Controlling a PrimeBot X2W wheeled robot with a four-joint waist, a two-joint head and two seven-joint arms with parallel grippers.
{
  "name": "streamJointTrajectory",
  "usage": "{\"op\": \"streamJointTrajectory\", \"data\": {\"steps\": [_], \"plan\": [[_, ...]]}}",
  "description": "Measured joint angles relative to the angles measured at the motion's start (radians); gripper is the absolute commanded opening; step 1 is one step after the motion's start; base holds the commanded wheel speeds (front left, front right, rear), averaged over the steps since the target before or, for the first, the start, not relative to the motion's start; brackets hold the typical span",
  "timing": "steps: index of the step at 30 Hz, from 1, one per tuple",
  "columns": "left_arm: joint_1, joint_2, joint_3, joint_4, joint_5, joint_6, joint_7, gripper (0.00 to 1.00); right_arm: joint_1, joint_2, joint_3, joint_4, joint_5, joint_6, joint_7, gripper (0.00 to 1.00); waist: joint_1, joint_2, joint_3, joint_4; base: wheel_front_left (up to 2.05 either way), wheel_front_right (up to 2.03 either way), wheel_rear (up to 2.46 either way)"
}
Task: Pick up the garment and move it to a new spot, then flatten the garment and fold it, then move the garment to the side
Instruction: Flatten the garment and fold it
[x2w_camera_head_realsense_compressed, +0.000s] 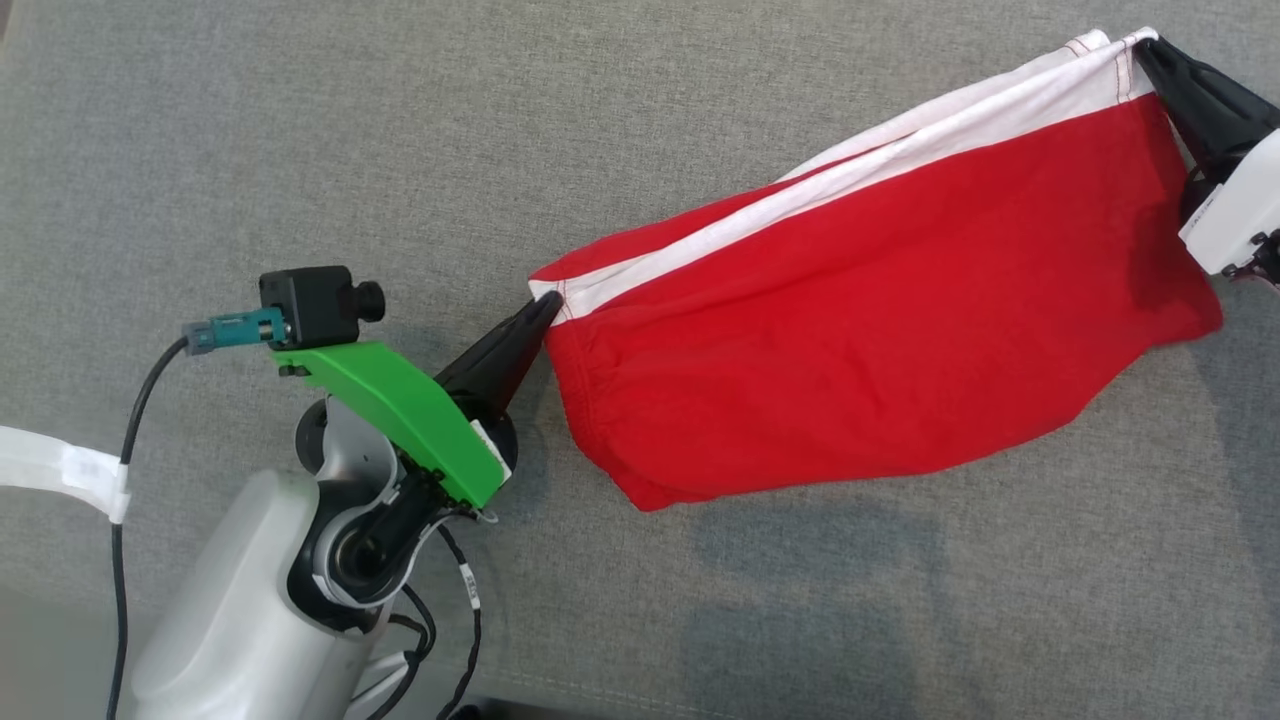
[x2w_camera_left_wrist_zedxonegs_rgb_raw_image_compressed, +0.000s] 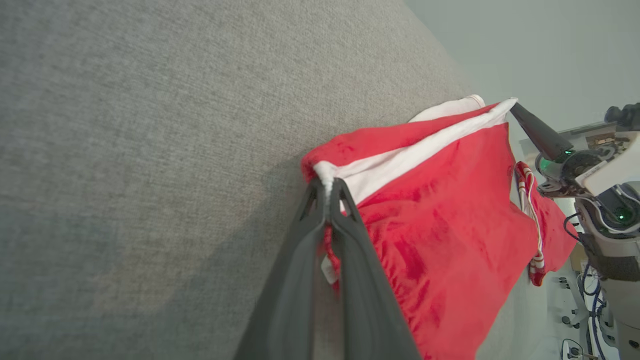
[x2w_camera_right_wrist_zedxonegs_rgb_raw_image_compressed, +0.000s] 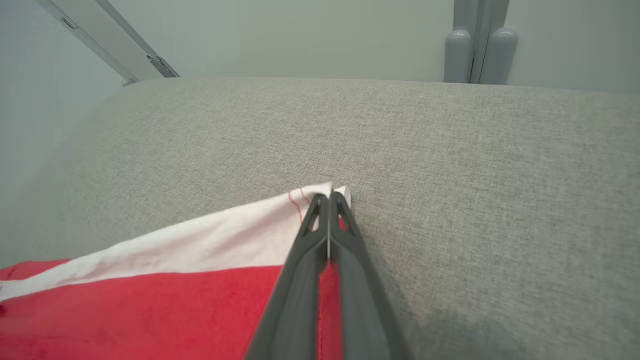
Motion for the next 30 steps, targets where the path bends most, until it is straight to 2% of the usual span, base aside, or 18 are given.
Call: {"op": "streamJointTrajectory", "data": {"steps": [11,12,13,14,15,16,17,24,30], "plan": [[-0.034,-0.026,-0.018,0.071,0.036,-0.006,-0.027,0.00,-0.074,0.034,0.053,0.105,-0.068,0.013,-0.042,0.00,0.0000,0.0000,0.001,0.011,0.00,0.00,0.00],[-0.037,-0.028,-0.018,0.078,0.038,-0.006,-0.030,0.07,-0.077,0.035,0.059,0.113,-0.073,0.013,-0.049,0.01,0.0000,0.0000,0.000,0.011,0.00,0.00,0.00],[-0.040,-0.032,-0.016,0.082,0.039,-0.005,-0.039,0.35,-0.080,0.035,0.067,0.121,-0.082,0.018,-0.054,0.18,0.0000,0.0000,0.000,0.011,0.00,0.00,0.00],[-0.042,-0.035,-0.016,0.086,0.040,-0.006,-0.045,0.47,-0.083,0.037,0.074,0.129,-0.087,0.021,-0.060,0.31,0.0000,0.0000,-0.001,0.011,0.00,0.00,0.00],[-0.043,-0.038,-0.015,0.089,0.041,-0.006,-0.045,0.65,-0.085,0.040,0.078,0.136,-0.088,0.021,-0.063,0.46,0.0000,0.0000,-0.002,0.011,0.00,0.00,0.00],[-0.043,-0.040,-0.015,0.092,0.041,-0.006,-0.047,0.97,-0.086,0.043,0.085,0.141,-0.091,0.022,-0.067,0.92,0.0000,0.0000,-0.003,0.010,0.00,0.00,0.00],[-0.043,-0.042,-0.012,0.096,0.041,-0.006,-0.053,1.00,-0.086,0.048,0.095,0.148,-0.096,0.025,-0.073,1.00,0.0000,0.0000,-0.004,0.009,0.00,0.00,0.00],[-0.043,-0.045,0.000,0.126,0.050,-0.009,-0.091,1.00,-0.094,0.072,0.142,0.176,-0.121,0.039,-0.135,1.00,0.0000,0.0000,-0.030,-0.007,0.00,0.00,0.00],[-0.041,0.014,0.013,0.127,0.149,-0.013,-0.160,1.00,-0.091,0.096,0.168,0.178,-0.123,0.042,-0.198,1.00,-0.0001,0.0000,-0.072,-0.029,0.00,0.00,0.00]]}}
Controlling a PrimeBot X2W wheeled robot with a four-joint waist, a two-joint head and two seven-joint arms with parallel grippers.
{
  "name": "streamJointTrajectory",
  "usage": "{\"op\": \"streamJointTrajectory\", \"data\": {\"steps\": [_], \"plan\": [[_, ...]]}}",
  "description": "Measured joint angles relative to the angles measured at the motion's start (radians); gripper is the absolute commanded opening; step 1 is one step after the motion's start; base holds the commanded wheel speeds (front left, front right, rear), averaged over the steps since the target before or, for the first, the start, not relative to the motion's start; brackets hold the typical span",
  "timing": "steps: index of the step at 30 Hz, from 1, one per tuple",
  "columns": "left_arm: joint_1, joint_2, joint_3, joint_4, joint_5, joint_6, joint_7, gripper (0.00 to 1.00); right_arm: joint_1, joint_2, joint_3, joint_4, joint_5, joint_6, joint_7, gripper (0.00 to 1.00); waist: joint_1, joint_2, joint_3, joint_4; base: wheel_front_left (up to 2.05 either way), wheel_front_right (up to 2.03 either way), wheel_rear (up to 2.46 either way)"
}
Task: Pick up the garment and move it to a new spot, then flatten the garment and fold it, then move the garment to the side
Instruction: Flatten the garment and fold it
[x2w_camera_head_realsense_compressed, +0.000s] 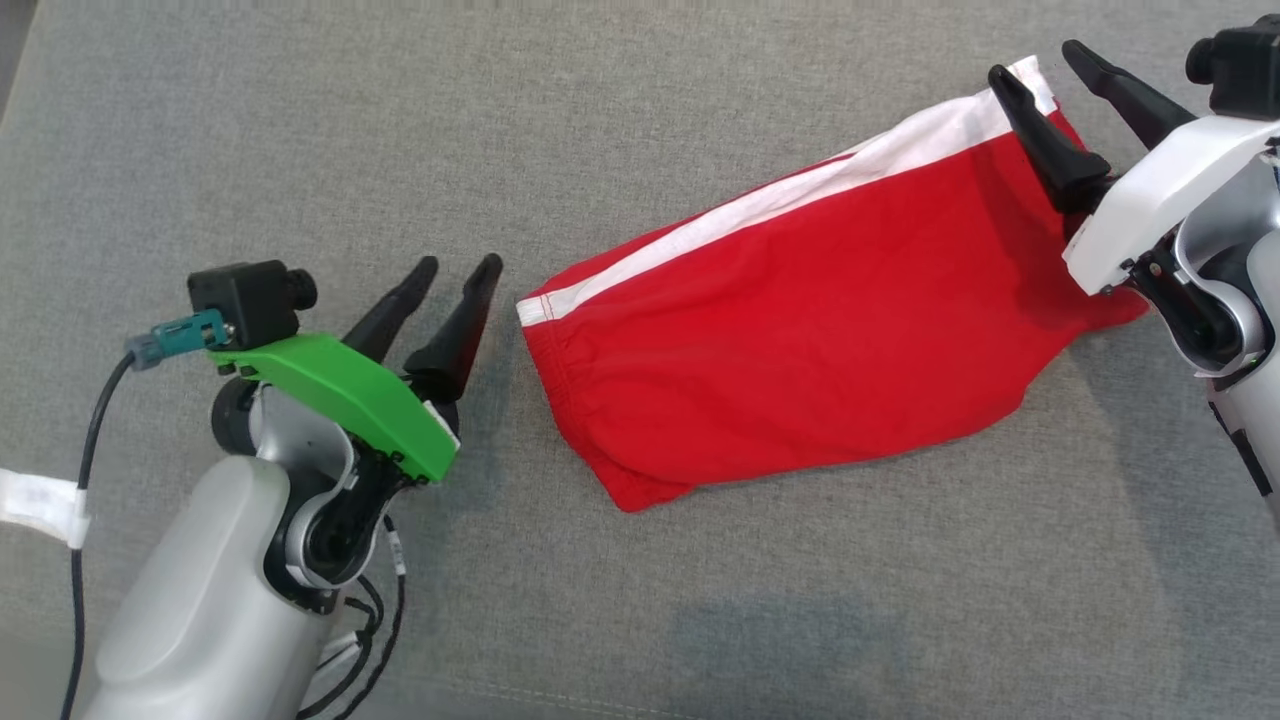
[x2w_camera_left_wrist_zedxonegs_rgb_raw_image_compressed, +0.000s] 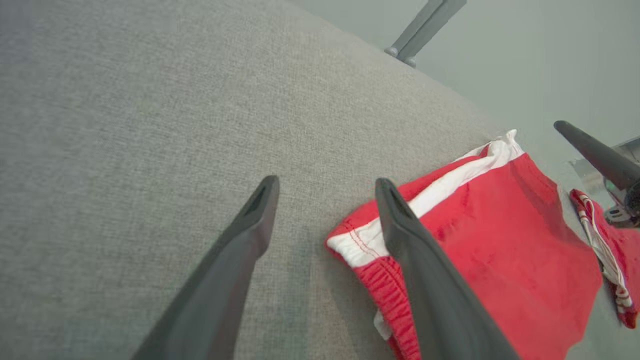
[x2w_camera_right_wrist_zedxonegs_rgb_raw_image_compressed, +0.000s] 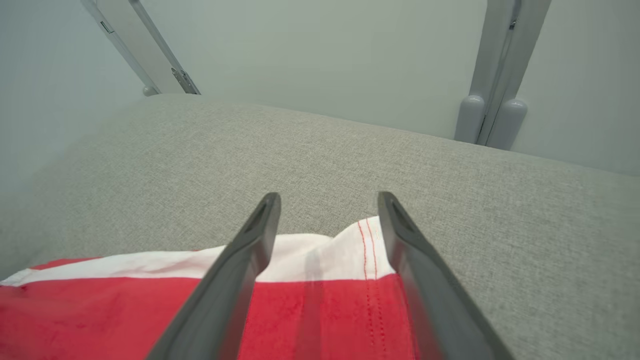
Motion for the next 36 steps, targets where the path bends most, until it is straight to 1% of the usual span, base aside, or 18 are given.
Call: {"op": "streamJointTrajectory", "data": {"steps": [1,2,7,10,12,16,17,20,26,30,31,33,35,36], "plan": [[0.003,0.022,0.002,0.002,0.039,0.000,-0.032,1.00,0.010,-0.002,-0.004,0.002,0.000,0.002,-0.026,1.00,0.0000,0.0000,-0.019,-0.008,0.00,0.00,0.00],[0.007,0.031,0.003,0.002,0.063,0.000,-0.050,1.00,0.019,-0.004,-0.005,0.004,0.000,0.005,-0.037,1.00,0.0000,0.0000,-0.029,-0.013,0.00,0.00,0.00],[0.059,0.059,0.008,-0.008,0.153,0.002,-0.158,1.00,0.100,-0.019,-0.012,0.056,0.000,0.006,-0.056,1.00,0.0000,0.0000,-0.087,-0.032,0.00,0.00,0.00],[0.097,0.061,0.013,-0.009,0.186,0.009,-0.221,1.00,0.163,-0.018,-0.018,0.105,0.022,0.005,-0.060,1.00,0.0000,0.0000,-0.126,-0.040,0.00,0.00,0.00],[0.111,0.062,0.013,-0.009,0.201,0.010,-0.241,1.00,0.182,-0.016,-0.021,0.121,0.027,0.003,-0.063,1.00,0.0000,0.0000,-0.140,-0.042,0.00,0.00,0.00],[0.148,0.062,0.014,-0.017,0.240,0.028,-0.307,1.00,0.245,-0.006,-0.032,0.175,0.051,-0.007,-0.063,1.00,0.0000,0.0000,-0.192,-0.044,0.00,0.00,0.00],[0.155,0.062,0.012,-0.019,0.250,0.030,-0.317,1.00,0.257,-0.001,-0.035,0.186,0.061,-0.014,-0.063,1.00,-0.0001,0.0000,-0.205,-0.043,0.00,0.00,0.00],[0.181,0.062,0.004,-0.020,0.267,0.040,-0.335,1.00,0.281,0.007,-0.038,0.212,0.075,-0.015,-0.063,1.00,0.0000,0.0000,-0.237,-0.034,0.00,0.00,0.00],[0.244,0.061,0.005,-0.037,0.265,0.054,-0.338,1.00,0.285,0.019,-0.045,0.225,0.086,-0.031,-0.061,1.00,-0.0001,0.0000,-0.272,0.007,0.00,0.00,0.00],[0.271,0.062,0.009,-0.047,0.263,0.062,-0.341,1.00,0.268,0.022,-0.040,0.225,0.084,-0.033,-0.040,1.00,-0.0001,0.0000,-0.278,0.032,0.00,0.00,0.00],[0.274,0.061,0.008,-0.051,0.263,0.062,-0.341,1.00,0.263,0.021,-0.040,0.226,0.084,-0.040,-0.038,1.00,0.0000,0.0000,-0.277,0.037,0.00,0.00,0.00],[0.277,0.060,0.007,-0.064,0.262,0.063,-0.342,1.00,0.252,0.017,-0.040,0.233,0.084,-0.042,-0.034,1.00,0.0000,0.0000,-0.271,0.045,0.00,0.00,0.00],[0.277,0.058,0.006,-0.074,0.262,0.063,-0.343,1.00,0.245,0.011,-0.042,0.244,0.081,-0.056,-0.026,1.00,-0.0001,0.0000,-0.264,0.052,0.00,0.00,0.00],[0.278,0.056,0.006,-0.075,0.260,0.063,-0.343,1.00,0.244,0.006,-0.042,0.249,0.076,-0.058,-0.025,1.00,0.0000,0.0000,-0.260,0.056,0.00,0.00,0.00]]}}
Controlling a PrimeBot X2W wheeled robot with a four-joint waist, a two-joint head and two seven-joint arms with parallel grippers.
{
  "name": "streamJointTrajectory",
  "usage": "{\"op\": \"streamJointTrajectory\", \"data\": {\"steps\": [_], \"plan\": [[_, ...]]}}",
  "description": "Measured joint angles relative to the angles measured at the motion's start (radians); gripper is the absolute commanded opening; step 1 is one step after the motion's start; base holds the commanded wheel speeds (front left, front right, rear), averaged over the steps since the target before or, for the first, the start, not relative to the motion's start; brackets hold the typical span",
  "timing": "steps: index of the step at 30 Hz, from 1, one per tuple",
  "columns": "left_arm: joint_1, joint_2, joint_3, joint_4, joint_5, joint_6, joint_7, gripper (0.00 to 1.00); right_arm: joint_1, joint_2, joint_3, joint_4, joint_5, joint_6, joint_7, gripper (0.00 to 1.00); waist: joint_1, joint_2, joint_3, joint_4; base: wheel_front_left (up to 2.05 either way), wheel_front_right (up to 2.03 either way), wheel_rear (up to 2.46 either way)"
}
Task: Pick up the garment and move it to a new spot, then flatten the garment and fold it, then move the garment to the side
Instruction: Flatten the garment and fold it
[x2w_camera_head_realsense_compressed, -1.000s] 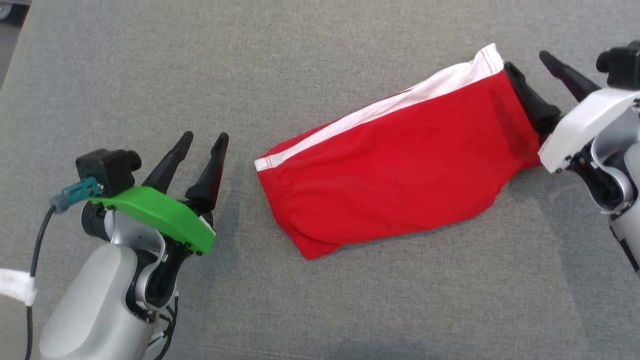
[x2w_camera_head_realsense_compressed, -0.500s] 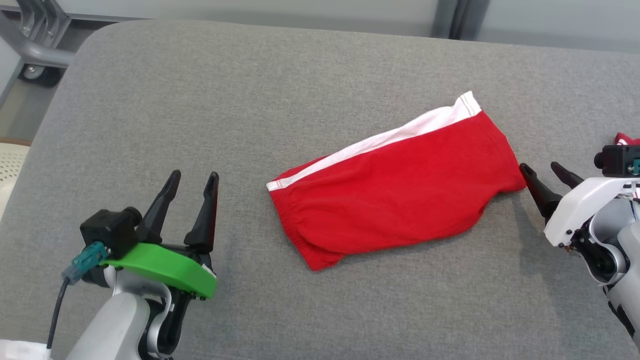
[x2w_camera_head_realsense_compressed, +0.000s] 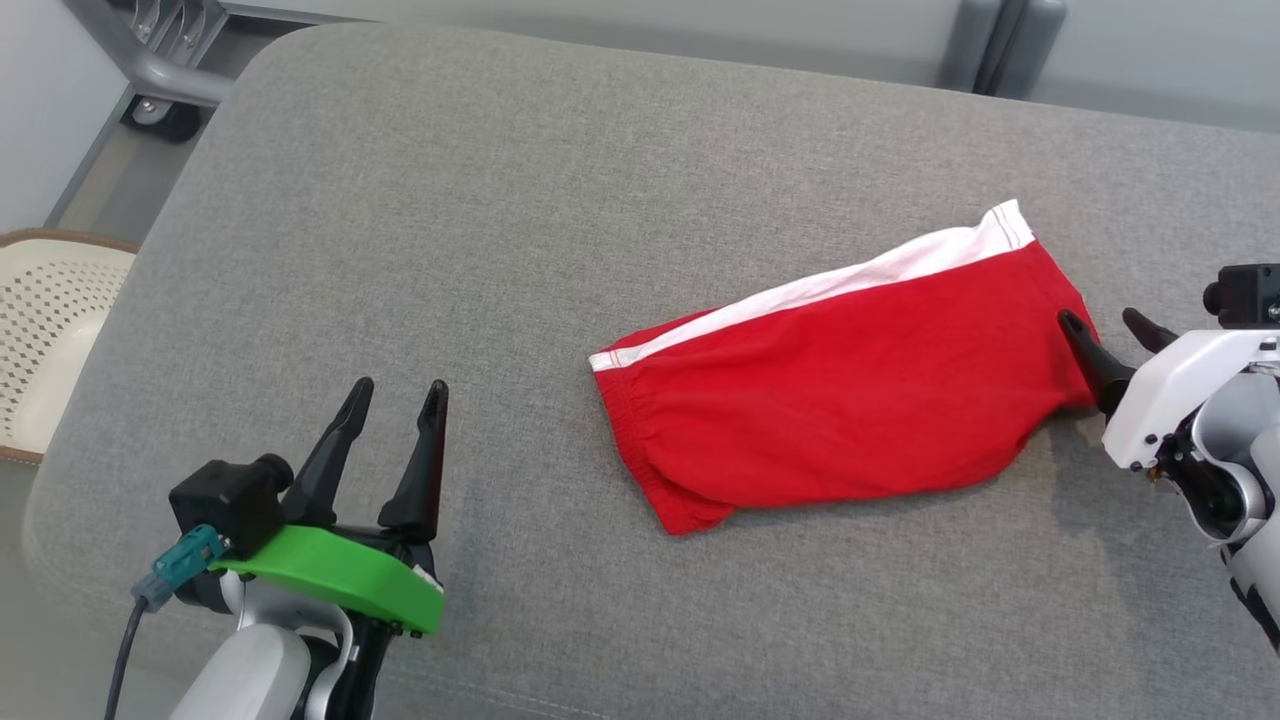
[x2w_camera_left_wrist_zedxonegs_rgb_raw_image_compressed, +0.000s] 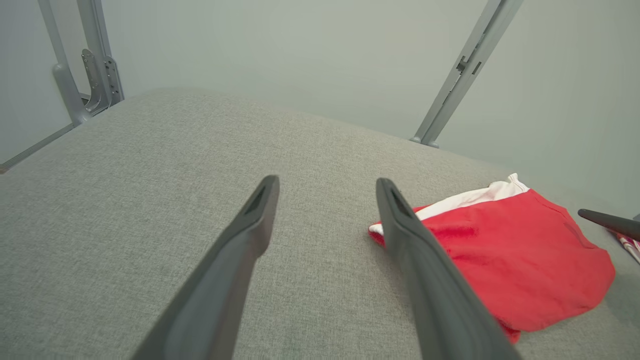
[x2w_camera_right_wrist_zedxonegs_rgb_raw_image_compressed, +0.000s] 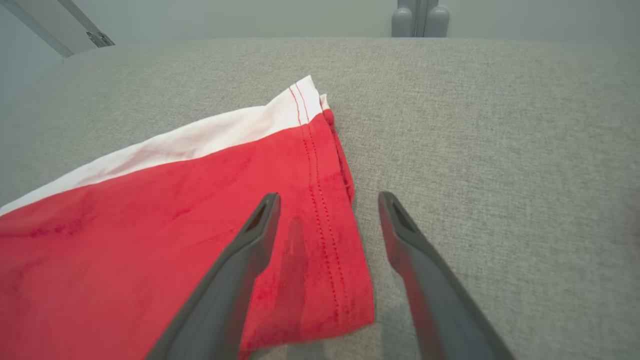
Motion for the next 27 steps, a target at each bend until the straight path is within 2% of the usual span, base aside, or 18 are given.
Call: {"op": "streamJointTrajectory", "data": {"steps": [15,27], "plan": [[0.014,-0.004,0.006,-0.041,-0.008,0.004,-0.004,1.00,-0.040,-0.002,0.011,0.054,-0.009,-0.009,0.042,1.00,0.0000,0.0000,0.068,0.050,0.00,0.00,0.00],[0.015,0.005,0.027,-0.056,-0.009,0.008,-0.007,1.00,-0.084,0.023,0.022,0.090,-0.008,-0.006,0.067,1.00,0.0000,0.0000,0.097,0.025,0.00,0.00,0.00]]}}
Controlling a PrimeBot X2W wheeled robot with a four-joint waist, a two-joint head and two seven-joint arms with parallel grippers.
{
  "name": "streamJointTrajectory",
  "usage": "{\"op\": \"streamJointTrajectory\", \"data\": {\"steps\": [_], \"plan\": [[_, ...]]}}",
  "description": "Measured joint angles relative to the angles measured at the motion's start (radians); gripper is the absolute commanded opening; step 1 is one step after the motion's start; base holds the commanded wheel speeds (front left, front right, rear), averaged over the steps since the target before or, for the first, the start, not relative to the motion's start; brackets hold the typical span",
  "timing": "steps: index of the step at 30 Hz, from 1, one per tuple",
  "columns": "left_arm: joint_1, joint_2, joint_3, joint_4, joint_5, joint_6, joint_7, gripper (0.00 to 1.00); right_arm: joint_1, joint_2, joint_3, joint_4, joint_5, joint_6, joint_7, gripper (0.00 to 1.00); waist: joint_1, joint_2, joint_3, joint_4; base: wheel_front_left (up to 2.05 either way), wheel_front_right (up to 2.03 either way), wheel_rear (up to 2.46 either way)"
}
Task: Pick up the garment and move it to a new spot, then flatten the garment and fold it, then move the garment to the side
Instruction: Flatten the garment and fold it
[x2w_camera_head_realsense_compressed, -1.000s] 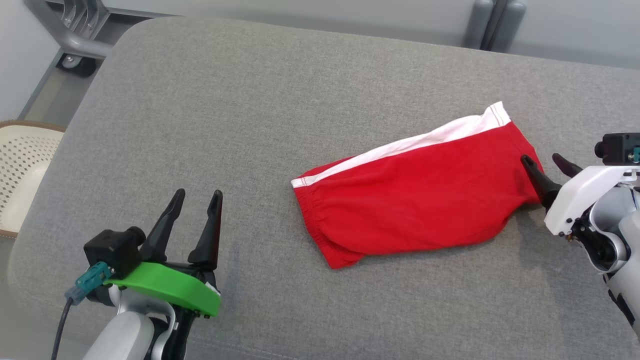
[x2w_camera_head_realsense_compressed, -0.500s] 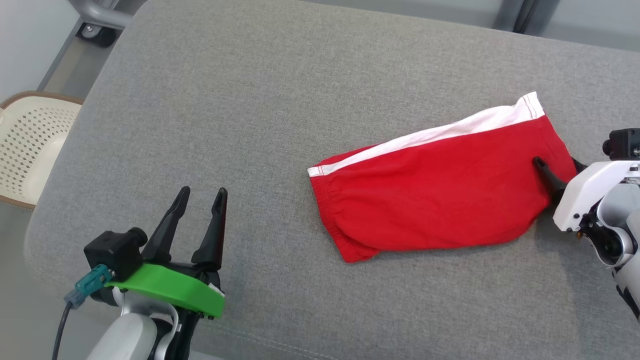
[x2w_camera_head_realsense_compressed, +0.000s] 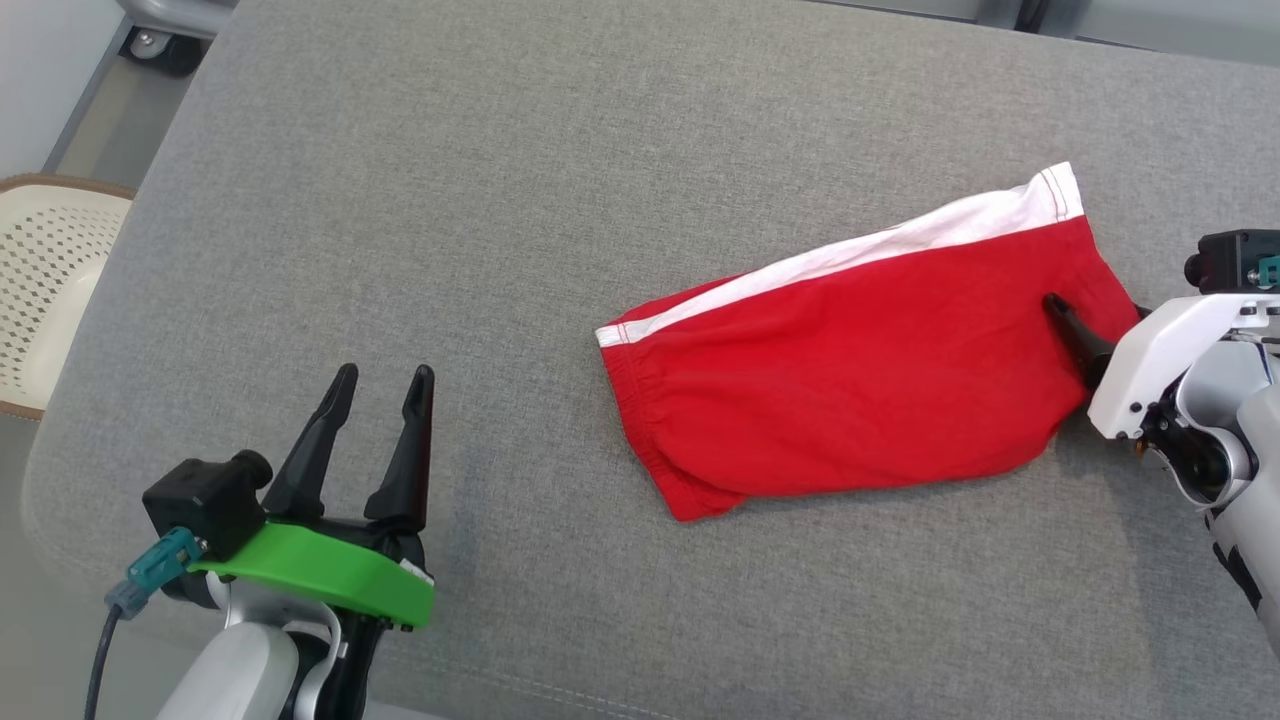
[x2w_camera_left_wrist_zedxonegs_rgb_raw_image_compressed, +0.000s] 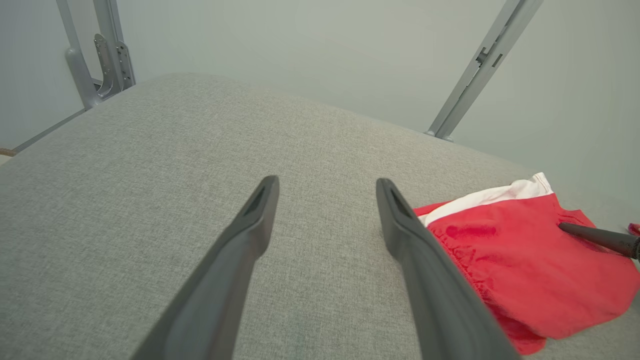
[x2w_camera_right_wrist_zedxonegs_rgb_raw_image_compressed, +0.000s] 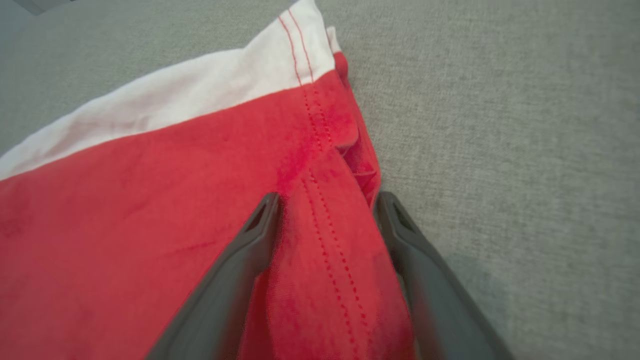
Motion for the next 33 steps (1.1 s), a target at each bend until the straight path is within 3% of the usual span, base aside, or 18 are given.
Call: {"op": "streamJointTrajectory", "data": {"steps": [1,2,3,4,10,16,21,29,33], "plan": [[0.000,0.000,-0.001,0.000,0.000,0.000,0.000,1.00,-0.003,0.002,0.001,0.004,0.005,0.004,0.010,0.94,0.0000,0.0000,-0.001,-0.003,0.00,0.00,0.00],[0.000,0.000,-0.002,0.000,0.000,0.000,0.000,1.00,-0.006,0.004,0.001,0.007,0.015,0.008,0.019,0.81,0.0000,0.0000,-0.001,-0.005,0.00,0.00,0.00],[0.000,0.000,-0.001,0.001,0.000,0.000,0.000,1.00,-0.009,0.009,0.002,0.012,0.023,0.012,0.026,0.35,0.0000,0.0000,-0.003,-0.006,0.00,0.00,0.00],[0.000,0.000,0.000,0.003,0.000,0.000,0.000,1.00,-0.010,0.021,-0.001,0.015,0.035,0.016,0.031,0.00,0.0000,0.0000,-0.004,-0.009,0.00,0.00,0.00],[0.002,0.001,0.003,0.016,0.000,0.000,0.000,1.00,-0.008,0.073,-0.015,0.024,0.097,0.035,0.041,0.00,0.0000,0.0000,-0.021,-0.029,0.00,0.00,0.00],[0.025,0.002,0.021,0.026,0.000,0.003,-0.001,1.00,0.046,0.133,-0.093,-0.023,0.212,0.053,-0.032,0.00,0.0000,0.0000,-0.049,-0.063,0.00,0.00,0.00],[0.045,0.003,0.035,0.037,-0.005,0.004,-0.009,1.00,0.145,0.146,-0.129,-0.057,0.270,0.061,-0.081,0.00,0.0001,0.0000,-0.079,-0.104,0.00,0.00,0.00],[0.099,0.003,0.040,0.044,-0.014,0.008,-0.010,1.00,0.326,0.178,-0.136,-0.110,0.315,0.061,-0.119,0.00,0.0000,0.0000,-0.139,-0.184,0.00,0.00,0.00],[0.128,0.008,0.041,0.041,-0.014,0.009,-0.010,1.00,0.398,0.196,-0.091,-0.136,0.302,0.063,-0.132,0.00,0.0000,0.0000,-0.166,-0.241,0.00,0.00,0.00]]}}
